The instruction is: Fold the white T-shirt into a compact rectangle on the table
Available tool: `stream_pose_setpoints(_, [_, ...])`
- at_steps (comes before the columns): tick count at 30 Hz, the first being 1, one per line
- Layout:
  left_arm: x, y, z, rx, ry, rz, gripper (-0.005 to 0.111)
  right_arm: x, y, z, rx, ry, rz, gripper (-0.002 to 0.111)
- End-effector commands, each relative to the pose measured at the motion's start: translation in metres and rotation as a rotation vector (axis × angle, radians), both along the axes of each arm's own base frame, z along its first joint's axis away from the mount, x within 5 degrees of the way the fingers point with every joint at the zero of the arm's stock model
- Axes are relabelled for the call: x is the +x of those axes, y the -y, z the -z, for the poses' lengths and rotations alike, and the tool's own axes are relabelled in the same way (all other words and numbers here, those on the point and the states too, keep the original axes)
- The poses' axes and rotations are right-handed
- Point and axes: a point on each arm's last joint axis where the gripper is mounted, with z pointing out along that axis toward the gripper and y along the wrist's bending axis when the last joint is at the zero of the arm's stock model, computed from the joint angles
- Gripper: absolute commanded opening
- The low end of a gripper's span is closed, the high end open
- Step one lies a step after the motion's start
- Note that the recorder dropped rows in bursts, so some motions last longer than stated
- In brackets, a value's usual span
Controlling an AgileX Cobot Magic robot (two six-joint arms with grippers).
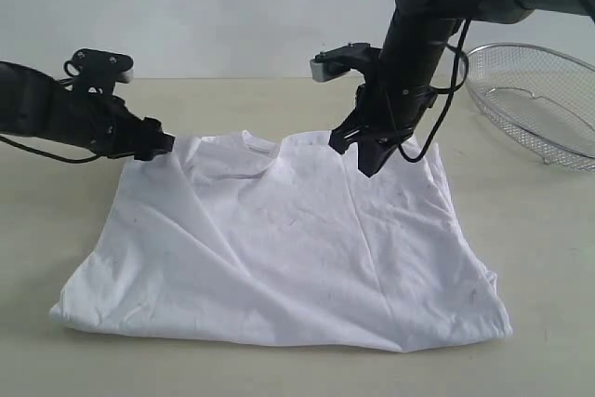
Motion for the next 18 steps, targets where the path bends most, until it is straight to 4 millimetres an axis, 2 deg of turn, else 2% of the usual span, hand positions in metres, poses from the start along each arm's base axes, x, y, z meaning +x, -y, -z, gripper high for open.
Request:
stream_pose_setpoints(1, [0.003, -0.002, -0.019, -0.018, 0.046, -0.069, 0.065, 0.002, 0.006, -0.002, -0.033, 0.018, -0.005, 0.0])
stream_pose_setpoints(7, [0.002, -0.002, -0.047, -0.024, 0.112, -0.071, 0.064, 0.004, 0.006, -0.004, -0.029, 0.047, 0.013, 0.0])
stream_pose_setpoints(10, [0.002, -0.004, -0.06, -0.035, 0.139, -0.106, 0.054, 0.006, 0.012, -0.006, -0.087, 0.079, 0.021, 0.0])
stream_pose_setpoints(14, [-0.004, 0.002, -0.093, -0.098, 0.201, -0.053, 0.01, 0.009, 0.045, -0.018, -0.168, 0.098, 0.102, 0.0])
stream_pose_setpoints(15, [-0.007, 0.005, -0.102, -0.119, 0.217, -0.023, 0.005, 0.009, 0.055, -0.021, -0.171, 0.092, 0.117, 0.0])
stream_pose_setpoints(18, [-0.02, 0.017, -0.117, -0.227, 0.204, 0.09, 0.004, 0.01, 0.092, -0.023, -0.161, 0.067, 0.149, 0.0])
